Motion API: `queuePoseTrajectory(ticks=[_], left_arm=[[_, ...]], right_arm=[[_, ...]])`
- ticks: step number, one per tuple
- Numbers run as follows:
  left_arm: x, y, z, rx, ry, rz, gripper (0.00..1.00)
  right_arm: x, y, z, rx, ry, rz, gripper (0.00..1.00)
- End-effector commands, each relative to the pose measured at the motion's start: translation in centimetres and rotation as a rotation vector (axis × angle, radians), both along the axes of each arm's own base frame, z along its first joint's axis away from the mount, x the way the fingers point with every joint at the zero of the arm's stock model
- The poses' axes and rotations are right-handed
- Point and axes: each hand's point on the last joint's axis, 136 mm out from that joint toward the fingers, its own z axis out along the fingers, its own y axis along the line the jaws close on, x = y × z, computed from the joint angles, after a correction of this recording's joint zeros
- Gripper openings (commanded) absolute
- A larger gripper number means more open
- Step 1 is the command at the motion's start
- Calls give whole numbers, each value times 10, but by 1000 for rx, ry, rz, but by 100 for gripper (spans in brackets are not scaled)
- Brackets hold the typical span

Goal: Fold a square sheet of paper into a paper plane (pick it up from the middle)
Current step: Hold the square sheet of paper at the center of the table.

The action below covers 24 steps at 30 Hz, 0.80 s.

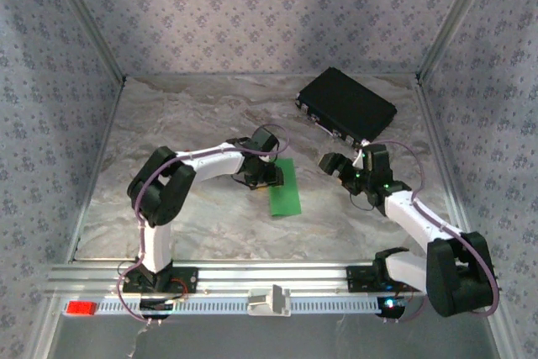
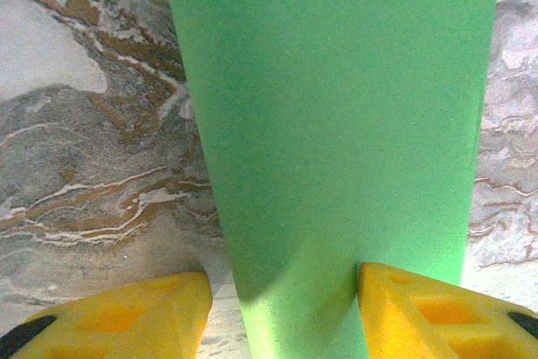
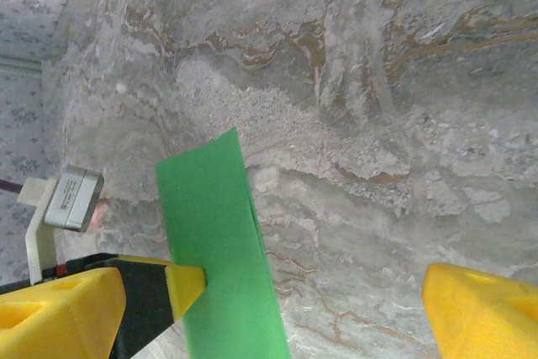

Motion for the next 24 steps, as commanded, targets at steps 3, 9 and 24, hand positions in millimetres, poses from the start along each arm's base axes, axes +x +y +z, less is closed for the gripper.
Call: queuePoseTrajectory(ticks=[3, 9, 24], left_arm=[[-3, 11, -42, 100, 18, -11, 52], [-1, 10, -42, 93, 14, 3, 53], [-2, 10, -49, 111, 18, -24, 53]], right_arm=[[5, 14, 8, 10, -16, 64, 93], [6, 23, 6, 16, -1, 105, 93], [5, 40, -8, 32, 61, 180, 90]])
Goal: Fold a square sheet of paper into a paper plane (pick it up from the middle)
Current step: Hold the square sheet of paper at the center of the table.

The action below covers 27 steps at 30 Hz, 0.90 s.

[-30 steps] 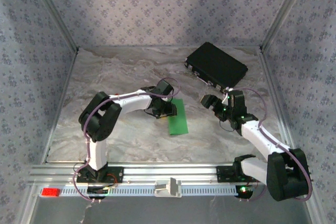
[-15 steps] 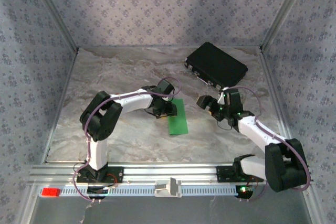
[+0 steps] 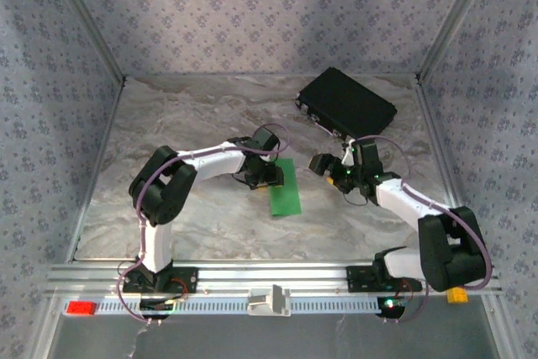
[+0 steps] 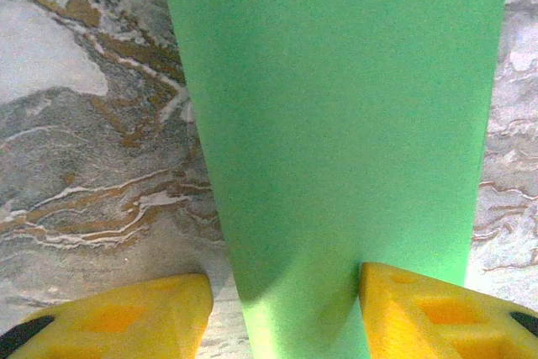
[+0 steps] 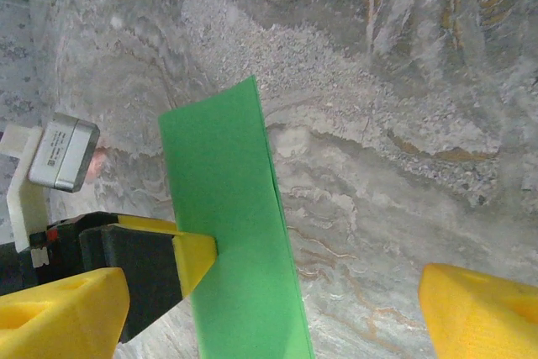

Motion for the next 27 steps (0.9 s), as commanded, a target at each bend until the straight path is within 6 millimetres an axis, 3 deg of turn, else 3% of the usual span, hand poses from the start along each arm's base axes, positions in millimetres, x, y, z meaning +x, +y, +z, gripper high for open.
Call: queuePoseTrajectory(ticks=[1, 6, 8, 14, 18, 27], left_arm=[[-3, 11, -49, 102, 10, -22, 53], [-3, 12, -50, 107, 10, -18, 53], [-2, 11, -50, 102, 11, -18, 53], [-4, 11, -50, 102, 13, -23, 53], [-4, 12, -50, 103, 12, -24, 53], [-5, 12, -52, 104, 13, -26, 53]], right_arm=[[4, 9, 6, 15, -10, 45, 90], [2, 21, 4, 33, 4, 97, 83], [2, 27, 3, 40, 10, 123, 76], [-2, 48, -7, 54, 57, 210, 39], [-4, 60, -17, 48, 94, 250, 20], [-5, 80, -37, 12, 150, 312, 1]])
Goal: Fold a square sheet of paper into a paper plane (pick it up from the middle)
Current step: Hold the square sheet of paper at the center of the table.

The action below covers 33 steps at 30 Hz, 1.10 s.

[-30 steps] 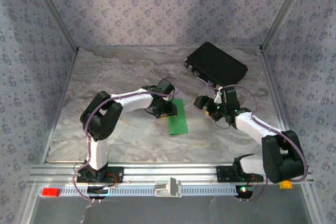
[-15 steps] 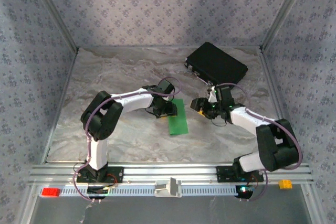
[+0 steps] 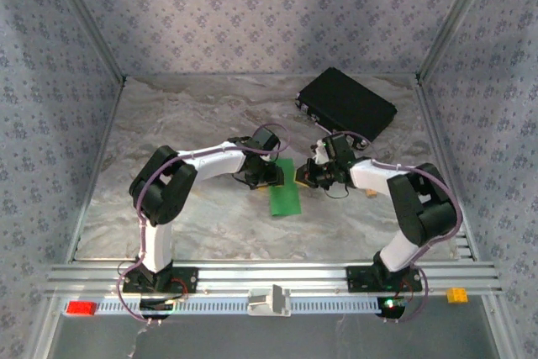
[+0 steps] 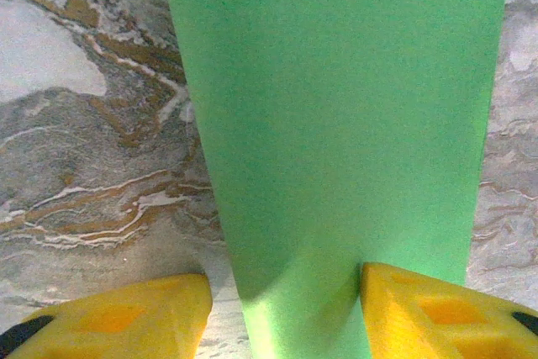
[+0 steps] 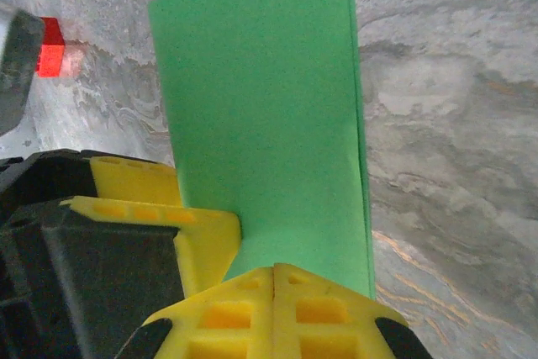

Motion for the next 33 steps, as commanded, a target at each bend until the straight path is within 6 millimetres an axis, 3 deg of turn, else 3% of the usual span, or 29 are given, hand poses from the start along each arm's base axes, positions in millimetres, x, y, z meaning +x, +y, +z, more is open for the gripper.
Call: queuePoseTrajectory(ticks=[1, 12, 20, 23, 30, 33], left_arm=[[-5, 11, -51, 102, 12, -26, 53], [-6, 12, -53, 104, 14, -29, 53], [-6, 10, -49, 89, 12, -25, 53], [-1, 2, -32, 46, -14, -25, 56], [21, -13, 54, -138, -186, -1, 63], [28, -17, 76, -247, -221, 8, 60]], right_arm=[[-1, 9, -3, -14, 18, 39, 1], [-6, 19, -24, -63, 59, 83, 0], [-35, -12, -71, -232, 151, 98, 0], [-38, -20, -78, -272, 167, 86, 0], [-35, -20, -76, -282, 160, 90, 0], [-35, -22, -77, -287, 163, 82, 0]])
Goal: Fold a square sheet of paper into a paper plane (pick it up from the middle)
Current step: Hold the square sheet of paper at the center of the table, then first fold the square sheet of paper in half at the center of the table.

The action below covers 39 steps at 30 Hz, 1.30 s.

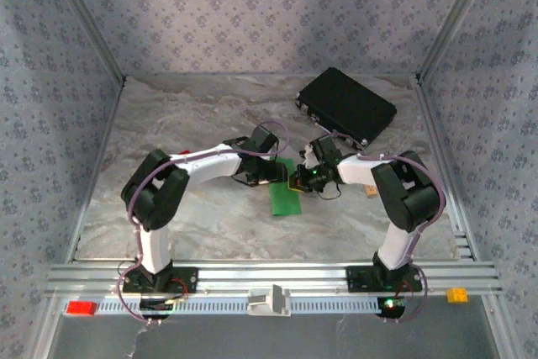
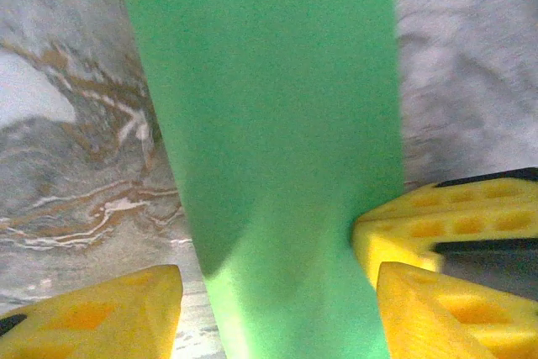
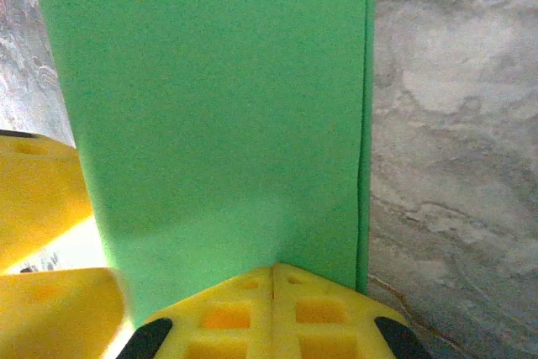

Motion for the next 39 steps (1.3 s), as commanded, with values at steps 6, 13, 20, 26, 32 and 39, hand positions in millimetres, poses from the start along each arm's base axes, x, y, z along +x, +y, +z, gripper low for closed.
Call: queuePoseTrajectory(ticks=[6, 13, 20, 26, 32, 39], left_arm=[[18, -22, 43, -337, -52, -13, 28], [12, -28, 26, -420, 13, -22, 0], [5, -25, 5, -406, 57, -26, 0], [6, -14, -8, -388, 56, -4, 0], [5, -8, -16, -393, 51, -2, 0], [-3, 14, -47, -329, 78, 34, 0]], right_arm=[[-25, -34, -46, -196, 128, -38, 0], [-25, -35, -48, -196, 135, -43, 0], [-27, -36, -50, -199, 144, -49, 0], [-29, -38, -51, -204, 150, -54, 0], [-30, -40, -52, -211, 152, -57, 0], [-33, -42, -54, -222, 158, -64, 0]])
